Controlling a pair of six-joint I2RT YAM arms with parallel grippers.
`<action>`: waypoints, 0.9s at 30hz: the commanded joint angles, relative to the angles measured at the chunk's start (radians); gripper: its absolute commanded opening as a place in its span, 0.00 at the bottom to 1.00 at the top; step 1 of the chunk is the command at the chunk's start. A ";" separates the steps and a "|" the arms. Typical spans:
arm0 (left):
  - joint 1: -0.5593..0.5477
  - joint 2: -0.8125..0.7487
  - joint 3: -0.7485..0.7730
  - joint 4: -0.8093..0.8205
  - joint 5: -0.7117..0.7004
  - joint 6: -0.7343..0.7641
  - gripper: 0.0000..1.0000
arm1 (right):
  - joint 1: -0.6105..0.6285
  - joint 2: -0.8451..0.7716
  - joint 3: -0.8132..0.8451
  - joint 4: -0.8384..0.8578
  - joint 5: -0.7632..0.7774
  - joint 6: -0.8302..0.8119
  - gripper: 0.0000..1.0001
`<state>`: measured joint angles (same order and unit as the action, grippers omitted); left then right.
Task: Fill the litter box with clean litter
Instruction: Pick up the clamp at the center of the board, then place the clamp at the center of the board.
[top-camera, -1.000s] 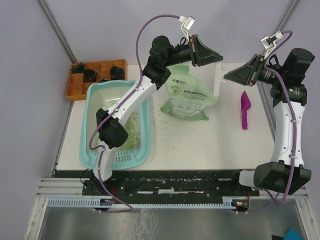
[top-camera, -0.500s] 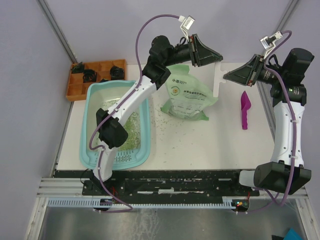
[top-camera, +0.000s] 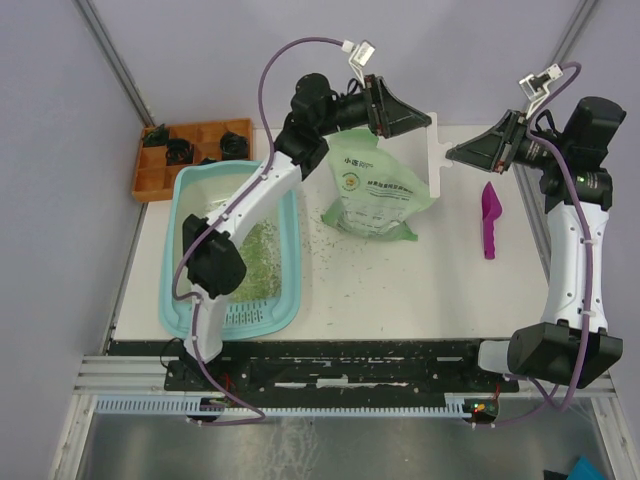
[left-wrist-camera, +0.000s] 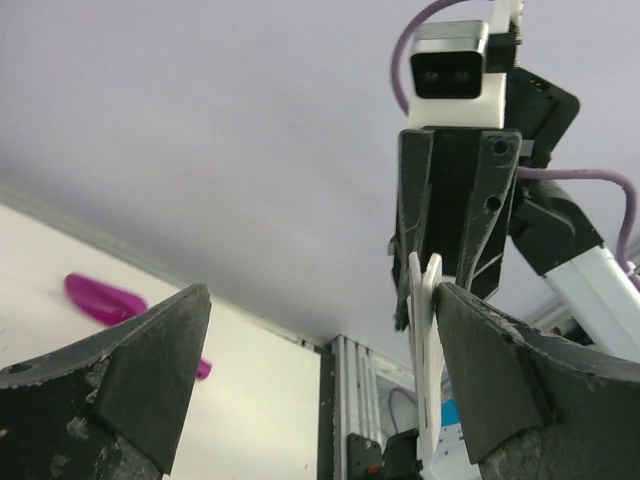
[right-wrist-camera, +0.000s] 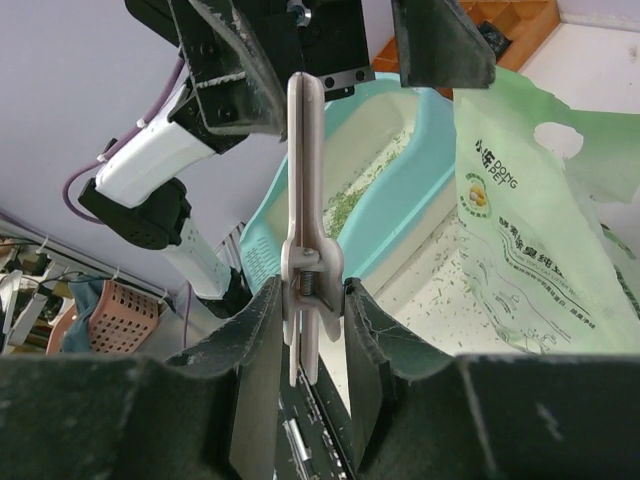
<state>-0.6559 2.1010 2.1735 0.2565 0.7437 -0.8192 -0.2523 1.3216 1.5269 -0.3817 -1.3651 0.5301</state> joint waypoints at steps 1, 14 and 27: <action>0.077 -0.139 -0.063 -0.050 -0.055 0.145 0.99 | 0.004 0.003 0.023 -0.028 -0.034 -0.039 0.18; 0.153 -0.181 0.010 -0.299 -0.078 0.398 1.00 | 0.078 0.185 0.395 -0.991 0.269 -0.813 0.02; 0.154 -0.158 0.072 -0.422 -0.094 0.504 0.97 | 0.100 0.217 0.492 -0.955 0.605 -0.681 0.02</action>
<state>-0.5014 1.9537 2.2246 -0.1410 0.6617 -0.3923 -0.1547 1.5635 1.9636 -1.3960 -0.9550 -0.2142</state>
